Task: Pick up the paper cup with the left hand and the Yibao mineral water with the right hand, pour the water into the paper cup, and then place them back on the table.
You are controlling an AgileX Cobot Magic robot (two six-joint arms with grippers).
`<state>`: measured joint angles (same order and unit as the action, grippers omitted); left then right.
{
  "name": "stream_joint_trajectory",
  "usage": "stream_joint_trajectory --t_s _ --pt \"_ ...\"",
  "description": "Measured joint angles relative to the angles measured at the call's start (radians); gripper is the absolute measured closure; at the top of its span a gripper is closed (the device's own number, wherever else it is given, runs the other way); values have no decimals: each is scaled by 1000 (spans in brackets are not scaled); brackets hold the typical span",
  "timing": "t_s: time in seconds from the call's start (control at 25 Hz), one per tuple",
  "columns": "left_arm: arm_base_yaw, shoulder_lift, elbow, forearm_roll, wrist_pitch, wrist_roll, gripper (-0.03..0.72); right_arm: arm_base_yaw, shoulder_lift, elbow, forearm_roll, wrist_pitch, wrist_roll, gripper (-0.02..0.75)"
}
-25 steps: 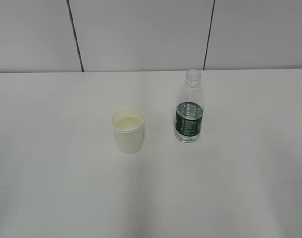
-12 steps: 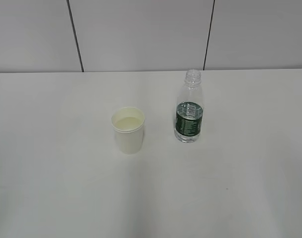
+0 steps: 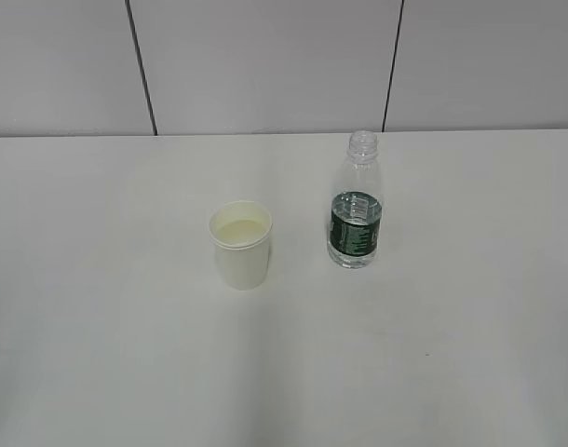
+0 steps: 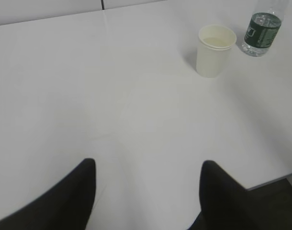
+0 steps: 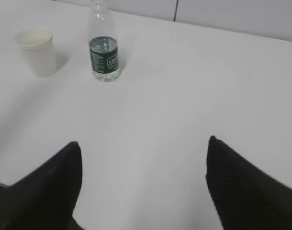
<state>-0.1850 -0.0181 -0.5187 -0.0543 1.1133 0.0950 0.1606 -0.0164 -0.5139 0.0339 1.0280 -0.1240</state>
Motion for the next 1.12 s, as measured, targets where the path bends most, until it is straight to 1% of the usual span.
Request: stream_joint_trajectory --t_s 0.08,0.2,0.4,0.52,1.12 --pt "0 0 0 0 0 0 223 -17 0 0 -18 43 9 144" --pt "0 0 0 -1 0 0 223 -65 0 15 -20 96 10 144" --pt "0 0 0 -1 0 0 223 -214 0 19 -9 108 -1 144" --pt "0 0 0 -1 0 0 223 -270 0 19 18 108 -26 144" --pt "0 0 0 -1 0 0 223 -278 0 19 29 108 -34 145"
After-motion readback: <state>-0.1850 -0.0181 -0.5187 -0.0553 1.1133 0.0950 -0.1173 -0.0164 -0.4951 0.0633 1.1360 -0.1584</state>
